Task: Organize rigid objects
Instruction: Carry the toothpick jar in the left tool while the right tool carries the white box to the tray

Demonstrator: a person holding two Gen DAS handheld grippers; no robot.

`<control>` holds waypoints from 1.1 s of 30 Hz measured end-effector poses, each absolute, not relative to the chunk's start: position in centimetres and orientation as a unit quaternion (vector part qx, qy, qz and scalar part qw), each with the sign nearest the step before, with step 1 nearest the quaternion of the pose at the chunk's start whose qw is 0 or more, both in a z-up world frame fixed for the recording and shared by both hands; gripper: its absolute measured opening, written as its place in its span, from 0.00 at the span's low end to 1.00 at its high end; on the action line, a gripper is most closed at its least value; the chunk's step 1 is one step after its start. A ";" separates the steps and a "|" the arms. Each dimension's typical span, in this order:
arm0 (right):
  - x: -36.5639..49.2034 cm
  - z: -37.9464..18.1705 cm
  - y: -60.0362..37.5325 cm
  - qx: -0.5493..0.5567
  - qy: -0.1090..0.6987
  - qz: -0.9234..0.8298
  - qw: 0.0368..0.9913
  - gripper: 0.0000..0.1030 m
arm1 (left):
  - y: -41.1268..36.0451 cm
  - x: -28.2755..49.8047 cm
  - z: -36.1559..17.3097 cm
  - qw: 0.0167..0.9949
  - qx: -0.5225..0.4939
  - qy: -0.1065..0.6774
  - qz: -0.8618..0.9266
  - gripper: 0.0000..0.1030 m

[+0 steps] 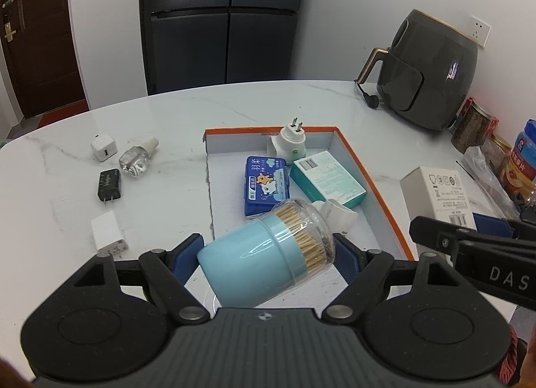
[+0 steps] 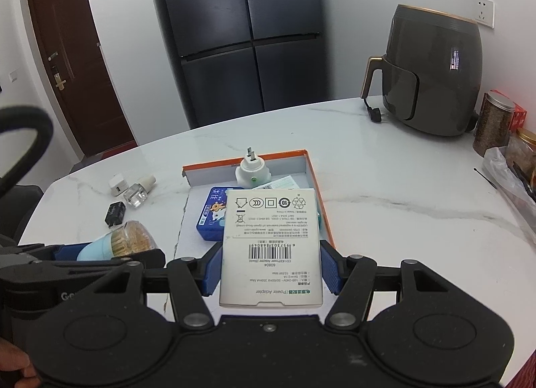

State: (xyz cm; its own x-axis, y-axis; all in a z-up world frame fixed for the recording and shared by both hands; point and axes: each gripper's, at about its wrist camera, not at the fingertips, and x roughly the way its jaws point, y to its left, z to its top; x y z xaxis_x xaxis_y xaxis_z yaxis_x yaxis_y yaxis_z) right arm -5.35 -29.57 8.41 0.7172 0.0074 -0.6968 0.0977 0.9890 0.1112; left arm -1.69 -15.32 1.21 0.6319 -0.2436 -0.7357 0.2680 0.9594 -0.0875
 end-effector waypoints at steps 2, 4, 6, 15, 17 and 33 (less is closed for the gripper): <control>-5.0 8.3 -29.8 0.069 0.375 -0.025 0.924 0.69 | -15.6 -1.4 1.1 0.903 0.015 0.406 -0.141 0.80; -4.7 8.3 -30.0 0.069 0.375 -0.024 0.924 0.69 | -15.9 -1.1 0.9 0.902 0.015 0.408 -0.140 0.80; -4.4 8.2 -30.2 0.069 0.375 -0.025 0.924 0.69 | -16.1 -0.8 0.8 0.902 0.017 0.409 -0.140 0.80; -2.6 7.8 -31.0 0.065 0.377 -0.025 0.924 0.69 | -16.7 0.7 0.3 0.899 0.016 0.415 -0.136 0.80; -2.0 7.8 -31.2 0.065 0.377 -0.024 0.923 0.69 | -16.9 1.0 0.2 0.898 0.017 0.417 -0.137 0.80; 2.8 5.8 -32.6 0.058 0.388 -0.023 0.919 0.69 | -18.9 4.6 -0.7 0.895 0.015 0.422 -0.145 0.80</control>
State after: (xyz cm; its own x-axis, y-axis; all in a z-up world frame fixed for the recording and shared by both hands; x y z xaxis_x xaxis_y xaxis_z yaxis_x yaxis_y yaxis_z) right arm 2.81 -32.59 5.81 0.6972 0.0029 -0.7169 0.0872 0.9922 0.0887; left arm 4.58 -18.92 -0.72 0.6009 -0.2474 -0.7601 0.2721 0.9574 -0.0965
